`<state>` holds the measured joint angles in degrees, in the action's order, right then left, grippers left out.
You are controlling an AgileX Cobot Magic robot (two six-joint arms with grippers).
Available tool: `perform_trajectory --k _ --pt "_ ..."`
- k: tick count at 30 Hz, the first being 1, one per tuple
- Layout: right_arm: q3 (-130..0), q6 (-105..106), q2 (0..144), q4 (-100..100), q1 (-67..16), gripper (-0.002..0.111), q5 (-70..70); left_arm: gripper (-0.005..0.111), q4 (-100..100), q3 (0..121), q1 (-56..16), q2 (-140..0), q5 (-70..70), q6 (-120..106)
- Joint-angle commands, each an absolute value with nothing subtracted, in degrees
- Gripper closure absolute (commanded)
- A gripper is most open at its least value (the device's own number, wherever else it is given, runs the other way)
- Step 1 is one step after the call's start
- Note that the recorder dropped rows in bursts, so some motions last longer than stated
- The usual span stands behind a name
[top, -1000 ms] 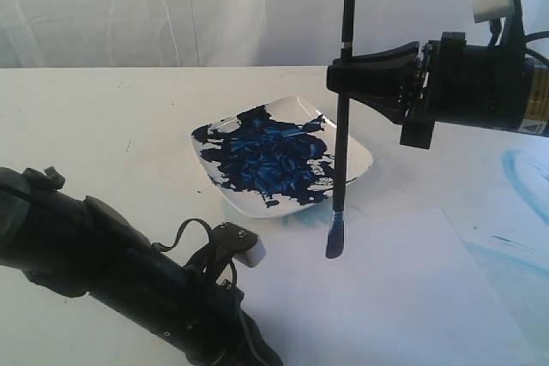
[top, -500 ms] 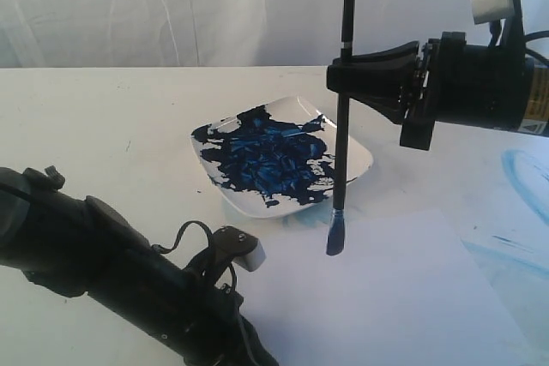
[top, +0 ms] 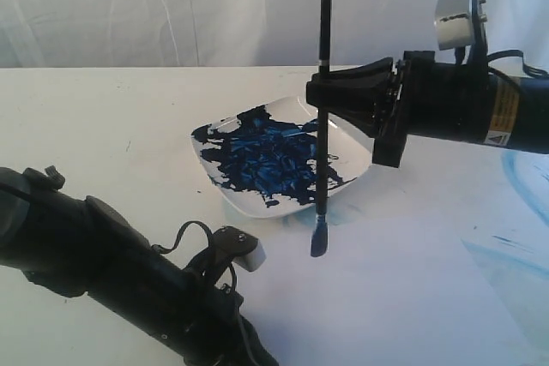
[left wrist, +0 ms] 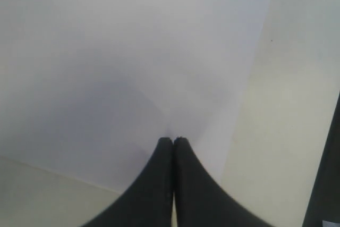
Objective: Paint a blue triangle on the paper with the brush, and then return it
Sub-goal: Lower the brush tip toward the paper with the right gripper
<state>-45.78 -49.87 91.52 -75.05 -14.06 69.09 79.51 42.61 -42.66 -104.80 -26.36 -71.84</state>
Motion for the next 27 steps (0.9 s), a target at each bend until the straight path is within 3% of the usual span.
perform_trajectory --k 1,27 --pt "-45.94 -49.2 91.54 -74.08 -16.6 0.108 69.96 0.107 78.76 42.57 -43.07 -104.64 -26.71 -71.69" --pt "-45.94 -46.25 91.54 -74.48 -18.24 0.108 69.92 0.107 78.76 42.57 -43.07 -104.64 -26.59 -71.79"
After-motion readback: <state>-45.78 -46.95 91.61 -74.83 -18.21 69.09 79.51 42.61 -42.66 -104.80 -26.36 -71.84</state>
